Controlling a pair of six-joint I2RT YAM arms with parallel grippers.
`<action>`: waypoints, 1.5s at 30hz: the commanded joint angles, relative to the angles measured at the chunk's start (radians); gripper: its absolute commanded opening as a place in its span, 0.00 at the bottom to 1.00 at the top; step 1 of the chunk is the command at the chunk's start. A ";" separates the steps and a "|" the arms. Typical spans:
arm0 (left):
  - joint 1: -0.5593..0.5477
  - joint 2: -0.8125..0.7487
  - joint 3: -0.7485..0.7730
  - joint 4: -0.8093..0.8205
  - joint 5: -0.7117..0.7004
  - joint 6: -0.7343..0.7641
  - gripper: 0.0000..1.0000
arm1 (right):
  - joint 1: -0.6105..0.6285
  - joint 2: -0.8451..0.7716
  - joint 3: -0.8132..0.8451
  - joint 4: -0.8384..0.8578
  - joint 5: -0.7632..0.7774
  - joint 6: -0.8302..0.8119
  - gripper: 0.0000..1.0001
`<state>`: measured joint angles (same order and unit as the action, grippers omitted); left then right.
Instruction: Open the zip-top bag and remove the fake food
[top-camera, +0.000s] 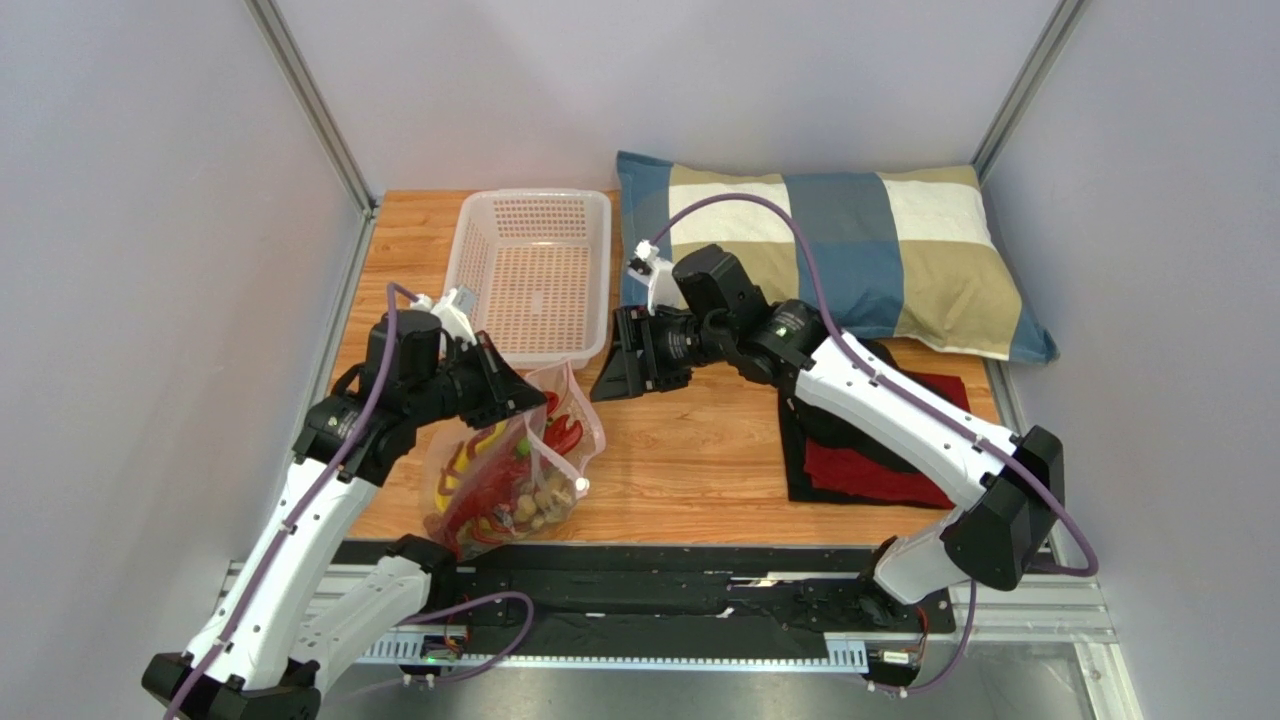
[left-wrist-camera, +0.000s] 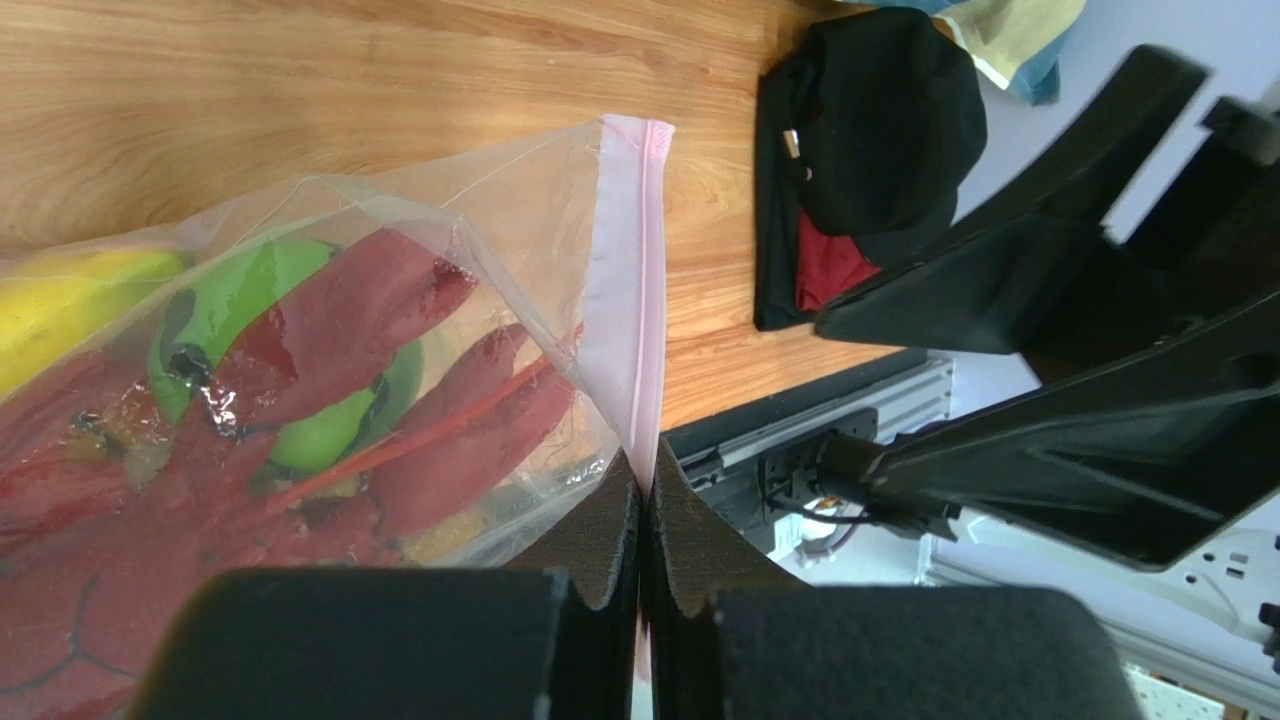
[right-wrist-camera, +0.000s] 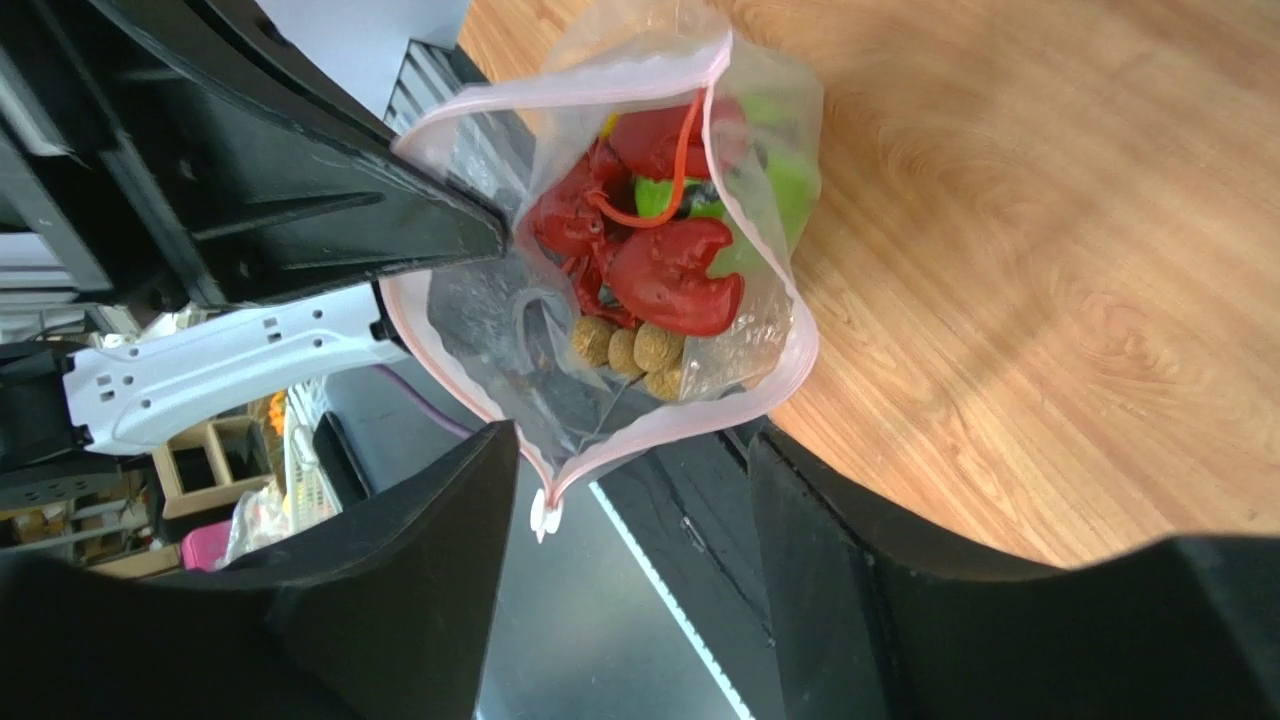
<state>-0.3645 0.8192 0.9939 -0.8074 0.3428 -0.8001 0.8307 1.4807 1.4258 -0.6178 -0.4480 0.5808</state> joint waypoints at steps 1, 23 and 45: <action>-0.001 -0.009 0.057 0.106 0.036 -0.034 0.00 | 0.025 -0.020 -0.043 0.156 -0.052 0.045 0.70; -0.001 -0.064 0.065 0.079 0.053 -0.065 0.00 | 0.077 0.089 -0.085 0.117 -0.024 -0.030 0.67; -0.001 -0.146 0.042 -0.050 -0.148 -0.112 0.00 | 0.125 0.063 -0.002 0.159 -0.001 -0.044 0.00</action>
<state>-0.3645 0.7197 1.0214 -0.7971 0.3286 -0.8703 0.9348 1.6711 1.4670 -0.4511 -0.5243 0.6010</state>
